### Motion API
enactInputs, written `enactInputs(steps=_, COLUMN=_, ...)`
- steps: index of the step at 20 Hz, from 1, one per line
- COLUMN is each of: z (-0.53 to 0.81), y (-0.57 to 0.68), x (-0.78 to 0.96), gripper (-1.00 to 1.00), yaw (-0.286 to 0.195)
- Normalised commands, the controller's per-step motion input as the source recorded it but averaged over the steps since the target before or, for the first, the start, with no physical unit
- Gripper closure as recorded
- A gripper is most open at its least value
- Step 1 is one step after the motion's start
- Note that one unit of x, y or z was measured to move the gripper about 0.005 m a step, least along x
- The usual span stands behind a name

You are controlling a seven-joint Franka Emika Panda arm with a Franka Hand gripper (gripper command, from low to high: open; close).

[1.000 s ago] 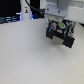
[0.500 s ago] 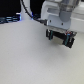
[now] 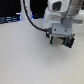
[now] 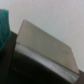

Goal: Open the kcup holder, insert the kcup into the holder, and close the kcup holder

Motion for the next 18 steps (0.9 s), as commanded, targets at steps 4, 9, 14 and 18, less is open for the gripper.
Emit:
enactInputs(steps=4, z=0.01, y=0.52, x=-0.40, gripper=-1.00, yaw=0.103)
enactInputs(steps=9, z=0.07, y=0.54, x=-0.48, gripper=-1.00, yaw=0.091)
enactInputs(steps=14, z=0.06, y=0.50, x=-0.61, gripper=-1.00, yaw=0.095)
enactInputs(steps=18, z=0.01, y=0.45, x=-0.78, gripper=-1.00, yaw=0.074)
